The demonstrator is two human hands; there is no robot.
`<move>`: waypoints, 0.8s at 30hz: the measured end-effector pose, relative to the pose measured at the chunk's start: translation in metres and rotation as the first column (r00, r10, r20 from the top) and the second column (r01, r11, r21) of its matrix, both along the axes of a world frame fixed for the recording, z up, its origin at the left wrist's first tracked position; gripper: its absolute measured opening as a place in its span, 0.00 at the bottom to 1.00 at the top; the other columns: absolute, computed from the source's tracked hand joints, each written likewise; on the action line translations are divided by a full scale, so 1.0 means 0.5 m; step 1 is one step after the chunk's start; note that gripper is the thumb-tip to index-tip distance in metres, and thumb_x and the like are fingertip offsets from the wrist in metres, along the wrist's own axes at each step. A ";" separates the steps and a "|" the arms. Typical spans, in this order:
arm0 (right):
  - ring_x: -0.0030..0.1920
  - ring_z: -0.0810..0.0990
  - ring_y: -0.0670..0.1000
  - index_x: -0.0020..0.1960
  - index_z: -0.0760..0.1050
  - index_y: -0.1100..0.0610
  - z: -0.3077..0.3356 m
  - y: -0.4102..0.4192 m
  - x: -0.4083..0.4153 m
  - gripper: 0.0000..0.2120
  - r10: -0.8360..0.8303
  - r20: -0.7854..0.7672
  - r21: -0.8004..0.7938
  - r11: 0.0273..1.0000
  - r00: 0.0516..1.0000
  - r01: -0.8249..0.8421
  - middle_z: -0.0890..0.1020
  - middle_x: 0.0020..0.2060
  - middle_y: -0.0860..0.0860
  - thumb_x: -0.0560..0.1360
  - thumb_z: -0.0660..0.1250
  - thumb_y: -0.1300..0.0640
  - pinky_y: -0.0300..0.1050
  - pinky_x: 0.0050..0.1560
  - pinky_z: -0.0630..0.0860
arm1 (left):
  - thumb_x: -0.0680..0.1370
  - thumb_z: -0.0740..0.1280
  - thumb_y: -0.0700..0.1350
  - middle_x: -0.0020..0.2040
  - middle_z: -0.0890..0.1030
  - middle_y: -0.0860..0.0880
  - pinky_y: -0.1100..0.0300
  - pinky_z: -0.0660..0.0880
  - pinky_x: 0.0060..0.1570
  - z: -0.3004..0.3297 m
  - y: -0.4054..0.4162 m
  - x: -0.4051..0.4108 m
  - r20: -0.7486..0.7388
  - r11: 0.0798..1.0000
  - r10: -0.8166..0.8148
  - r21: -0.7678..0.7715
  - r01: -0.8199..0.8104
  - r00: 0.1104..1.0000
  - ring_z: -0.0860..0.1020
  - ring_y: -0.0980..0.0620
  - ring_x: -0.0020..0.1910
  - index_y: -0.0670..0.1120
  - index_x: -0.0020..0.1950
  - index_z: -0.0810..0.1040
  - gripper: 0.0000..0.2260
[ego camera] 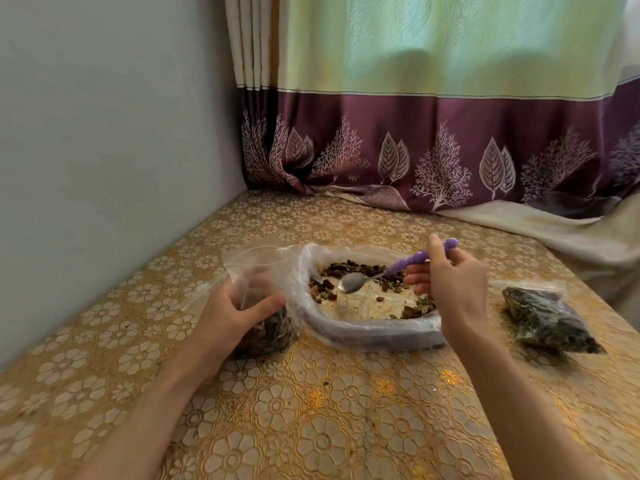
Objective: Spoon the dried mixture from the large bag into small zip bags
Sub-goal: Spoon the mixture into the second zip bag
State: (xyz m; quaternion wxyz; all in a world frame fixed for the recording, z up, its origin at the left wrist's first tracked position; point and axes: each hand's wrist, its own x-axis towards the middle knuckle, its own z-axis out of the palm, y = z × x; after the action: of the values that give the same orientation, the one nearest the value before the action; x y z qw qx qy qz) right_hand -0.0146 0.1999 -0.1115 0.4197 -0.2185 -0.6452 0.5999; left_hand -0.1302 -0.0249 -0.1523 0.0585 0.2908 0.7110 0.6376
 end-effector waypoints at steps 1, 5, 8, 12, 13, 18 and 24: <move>0.27 0.78 0.48 0.37 0.75 0.60 -0.006 0.002 -0.003 0.17 -0.021 0.019 0.038 0.999 1.000 0.021 0.82 0.26 0.52 0.81 0.59 0.54 0.37 0.26 0.74 | 0.63 0.72 0.52 0.48 0.82 0.62 0.68 0.72 0.46 0.001 0.000 0.000 -0.011 1.000 -0.005 -0.005 0.005 1.000 0.80 0.64 0.48 0.57 0.56 0.74 0.22; 0.27 0.79 0.48 0.37 0.77 0.60 -0.021 -0.003 -0.016 0.17 0.024 0.086 0.074 0.997 0.996 -0.030 0.84 0.30 0.51 0.80 0.59 0.54 0.36 0.27 0.76 | 0.64 0.71 0.52 0.47 0.82 0.63 0.74 0.73 0.42 0.001 0.000 0.004 -0.015 1.000 -0.017 -0.004 0.017 1.000 0.79 0.65 0.48 0.58 0.55 0.74 0.20; 0.29 0.80 0.50 0.36 0.78 0.59 -0.026 -0.010 -0.022 0.18 0.077 0.142 0.074 0.993 0.987 -0.088 0.85 0.34 0.55 0.81 0.58 0.54 0.37 0.28 0.76 | 0.63 0.72 0.53 0.47 0.82 0.62 0.71 0.73 0.43 0.000 0.000 0.004 0.002 1.000 -0.012 -0.005 0.012 1.000 0.79 0.65 0.48 0.57 0.55 0.74 0.21; 0.25 0.77 0.44 0.38 0.78 0.61 -0.028 -0.019 -0.024 0.18 0.053 0.167 0.142 0.987 0.984 -0.077 0.84 0.31 0.51 0.81 0.58 0.55 0.33 0.22 0.69 | 0.62 0.72 0.58 0.48 0.82 0.62 0.67 0.73 0.46 -0.004 -0.001 0.006 0.017 1.000 0.028 -0.005 -0.028 0.999 0.80 0.64 0.48 0.56 0.56 0.74 0.24; 0.25 0.77 0.44 0.39 0.78 0.61 -0.029 -0.023 -0.026 0.18 0.044 0.167 0.165 0.984 0.985 -0.072 0.84 0.31 0.49 0.81 0.58 0.54 0.33 0.22 0.69 | 0.61 0.72 0.59 0.48 0.82 0.62 0.64 0.73 0.47 -0.005 -0.001 0.006 0.016 0.999 0.041 -0.008 -0.041 0.999 0.80 0.64 0.47 0.56 0.55 0.75 0.24; 0.30 0.80 0.49 0.36 0.80 0.59 -0.043 -0.045 -0.036 0.19 0.119 0.192 0.106 0.984 0.974 -0.142 0.85 0.34 0.50 0.81 0.58 0.55 0.39 0.30 0.73 | 0.63 0.72 0.59 0.48 0.82 0.61 0.59 0.74 0.50 -0.007 -0.001 0.004 0.009 0.999 0.044 -0.020 -0.044 0.999 0.80 0.62 0.48 0.58 0.54 0.75 0.21; 0.34 0.82 0.48 0.29 0.83 0.56 -0.044 -0.044 -0.033 0.23 0.279 0.166 -0.176 0.952 0.946 -0.250 0.85 0.35 0.57 0.80 0.61 0.56 0.34 0.30 0.76 | 0.64 0.72 0.60 0.50 0.82 0.62 0.62 0.71 0.50 -0.010 0.000 0.002 -0.012 0.999 0.035 -0.030 -0.036 0.999 0.79 0.65 0.49 0.61 0.55 0.75 0.21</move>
State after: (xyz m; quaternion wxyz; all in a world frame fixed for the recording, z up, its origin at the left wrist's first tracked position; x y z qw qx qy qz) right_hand -0.0310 0.1781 -0.1333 0.2540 -0.2170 -0.6577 0.6752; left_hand -0.1295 -0.0251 -0.1575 0.0475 0.2809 0.7260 0.6259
